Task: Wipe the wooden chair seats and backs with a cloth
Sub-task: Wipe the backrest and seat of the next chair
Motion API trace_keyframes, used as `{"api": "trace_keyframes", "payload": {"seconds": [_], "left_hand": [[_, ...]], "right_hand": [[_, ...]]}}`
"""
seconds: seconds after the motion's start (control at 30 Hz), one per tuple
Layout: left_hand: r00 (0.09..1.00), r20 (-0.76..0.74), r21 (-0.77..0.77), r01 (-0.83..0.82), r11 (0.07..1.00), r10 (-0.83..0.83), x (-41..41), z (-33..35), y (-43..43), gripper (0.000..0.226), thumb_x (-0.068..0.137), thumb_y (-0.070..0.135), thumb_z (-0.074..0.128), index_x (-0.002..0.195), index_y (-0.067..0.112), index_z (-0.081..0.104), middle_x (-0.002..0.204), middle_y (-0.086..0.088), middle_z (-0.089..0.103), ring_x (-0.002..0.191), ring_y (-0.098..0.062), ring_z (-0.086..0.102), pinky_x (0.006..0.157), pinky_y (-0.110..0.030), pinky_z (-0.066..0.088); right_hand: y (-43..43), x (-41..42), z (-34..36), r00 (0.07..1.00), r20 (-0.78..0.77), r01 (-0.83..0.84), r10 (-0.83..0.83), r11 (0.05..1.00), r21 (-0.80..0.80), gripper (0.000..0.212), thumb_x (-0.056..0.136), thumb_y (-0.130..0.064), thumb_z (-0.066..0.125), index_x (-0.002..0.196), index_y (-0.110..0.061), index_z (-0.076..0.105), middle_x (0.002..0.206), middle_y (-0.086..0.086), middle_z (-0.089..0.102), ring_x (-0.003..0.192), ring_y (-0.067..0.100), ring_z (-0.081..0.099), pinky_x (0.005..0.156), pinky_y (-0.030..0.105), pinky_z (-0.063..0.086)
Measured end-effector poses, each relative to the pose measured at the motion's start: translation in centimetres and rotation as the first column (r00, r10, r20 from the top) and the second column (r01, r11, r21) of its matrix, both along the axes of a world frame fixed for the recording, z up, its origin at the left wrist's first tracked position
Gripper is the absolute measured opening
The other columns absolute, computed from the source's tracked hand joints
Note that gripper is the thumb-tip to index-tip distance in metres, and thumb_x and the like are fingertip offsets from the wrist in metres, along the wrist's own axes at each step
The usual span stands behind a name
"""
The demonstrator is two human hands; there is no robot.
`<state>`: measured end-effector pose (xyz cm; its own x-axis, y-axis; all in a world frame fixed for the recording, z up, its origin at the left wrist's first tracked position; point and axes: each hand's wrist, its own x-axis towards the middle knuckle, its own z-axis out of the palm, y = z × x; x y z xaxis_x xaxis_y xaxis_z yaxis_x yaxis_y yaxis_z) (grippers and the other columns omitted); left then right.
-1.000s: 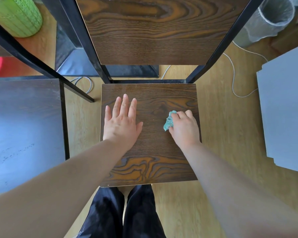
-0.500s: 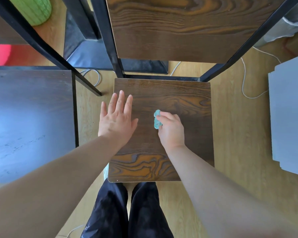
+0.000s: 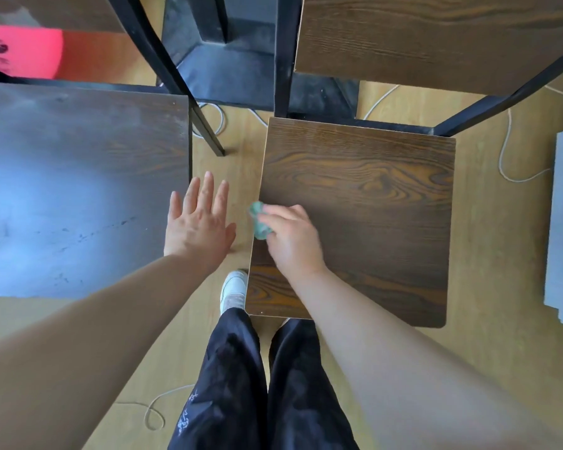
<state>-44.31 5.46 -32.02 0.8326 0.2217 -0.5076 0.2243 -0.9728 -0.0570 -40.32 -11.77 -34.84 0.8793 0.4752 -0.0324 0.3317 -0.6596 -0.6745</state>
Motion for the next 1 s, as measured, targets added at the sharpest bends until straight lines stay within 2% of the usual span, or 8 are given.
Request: {"api": "trace_keyframes", "payload": {"seconds": [0.07, 0.17, 0.3, 0.47, 0.57, 0.73, 0.87, 1.0], "left_hand": [[1.000, 0.007, -0.009, 0.017, 1.000, -0.017, -0.3, 0.4, -0.4, 0.073, 0.102, 0.048, 0.028, 0.157, 0.021, -0.011, 0.165, -0.006, -0.013, 0.152, -0.026, -0.012, 0.123, -0.050, 0.002], [0.998, 0.003, -0.054, 0.060, 0.997, -0.060, -0.3, 0.8, -1.3, 0.072, 0.102, 0.048, 0.027, 0.157, 0.021, -0.010, 0.166, -0.005, -0.013, 0.152, -0.025, -0.012, 0.123, -0.049, 0.001], [0.993, 0.024, -0.102, 0.114, 0.988, -0.113, -0.6, 0.6, -2.6, 0.072, 0.102, 0.048, 0.029, 0.158, 0.020, -0.007, 0.166, -0.005, -0.010, 0.153, -0.025, -0.009, 0.123, -0.051, 0.003], [0.984, 0.019, -0.112, 0.178, 0.978, -0.178, -0.8, 0.3, -3.1, 0.071, 0.103, 0.047, 0.029, 0.158, 0.019, -0.007, 0.166, -0.006, -0.010, 0.152, -0.026, -0.010, 0.123, -0.051, 0.003], [0.976, 0.025, -0.099, 0.217, 0.971, -0.215, -0.6, 0.1, -2.5, 0.072, 0.102, 0.047, 0.031, 0.158, 0.019, -0.006, 0.166, -0.005, -0.010, 0.153, -0.025, -0.009, 0.123, -0.051, 0.004], [0.963, 0.016, -0.083, 0.270, 0.959, -0.269, -0.3, 0.2, -1.6, 0.072, 0.101, 0.048, 0.029, 0.158, 0.019, -0.006, 0.166, -0.005, -0.011, 0.152, -0.025, -0.011, 0.123, -0.051, 0.004], [0.960, 0.009, -0.091, 0.278, 0.956, -0.278, -0.6, 0.2, -1.4, 0.072, 0.102, 0.049, 0.027, 0.158, 0.020, -0.008, 0.166, -0.005, -0.012, 0.152, -0.025, -0.013, 0.123, -0.051, 0.003], [0.961, 0.006, -0.100, 0.275, 0.956, -0.276, -1.2, -0.1, -0.9, 0.072, 0.102, 0.049, 0.026, 0.157, 0.020, -0.009, 0.166, -0.004, -0.013, 0.152, -0.024, -0.012, 0.123, -0.050, 0.003]], "right_hand": [[-3.7, 1.1, 1.1, 0.995, 0.037, 0.096, -0.096, 0.995, -0.002, 0.039, 0.068, 0.008, 0.066, 0.101, -0.009, 0.077, 0.114, 0.004, 0.071, 0.090, 0.031, 0.060, 0.083, 0.030, 0.051], [-11.4, 2.3, 2.4, 0.961, 0.017, 0.273, -0.275, 0.947, -0.167, 0.037, 0.076, 0.011, 0.065, 0.106, -0.007, 0.075, 0.118, 0.007, 0.066, 0.099, 0.028, 0.062, 0.090, 0.032, 0.053], [-19.3, 1.9, 3.7, 0.893, 0.008, 0.431, -0.449, 0.851, -0.300, 0.038, 0.078, 0.011, 0.065, 0.109, -0.008, 0.073, 0.113, 0.010, 0.060, 0.098, 0.024, 0.061, 0.083, 0.001, 0.035], [-22.3, 0.7, 3.4, 0.857, -0.059, 0.420, -0.511, 0.762, -0.493, 0.047, 0.081, 0.004, 0.063, 0.123, -0.017, 0.061, 0.124, 0.006, 0.054, 0.096, 0.021, 0.056, 0.079, 0.025, 0.040], [-22.0, 0.0, 2.6, 0.859, -0.077, 0.408, -0.506, 0.768, -0.494, 0.044, 0.079, 0.001, 0.069, 0.121, -0.011, 0.062, 0.129, 0.008, 0.054, 0.109, 0.029, 0.057, 0.085, 0.030, 0.042], [-20.2, -0.9, 2.0, 0.814, -0.087, 0.473, -0.575, 0.742, -0.475, 0.058, 0.076, -0.029, 0.083, 0.126, -0.009, 0.061, 0.131, 0.009, 0.052, 0.116, 0.026, 0.052, 0.095, 0.032, 0.043], [-19.2, -1.2, 1.3, 0.759, -0.024, 0.570, -0.650, 0.683, -0.456, 0.038, 0.084, -0.013, 0.075, 0.121, -0.010, 0.068, 0.124, 0.007, 0.057, 0.111, 0.028, 0.057, 0.094, 0.036, 0.052], [-17.3, -1.6, 0.9, 0.733, -0.009, 0.601, -0.680, 0.654, -0.459, 0.036, 0.087, -0.005, 0.070, 0.122, -0.011, 0.068, 0.122, 0.005, 0.061, 0.111, 0.024, 0.058, 0.091, 0.035, 0.056]]}}
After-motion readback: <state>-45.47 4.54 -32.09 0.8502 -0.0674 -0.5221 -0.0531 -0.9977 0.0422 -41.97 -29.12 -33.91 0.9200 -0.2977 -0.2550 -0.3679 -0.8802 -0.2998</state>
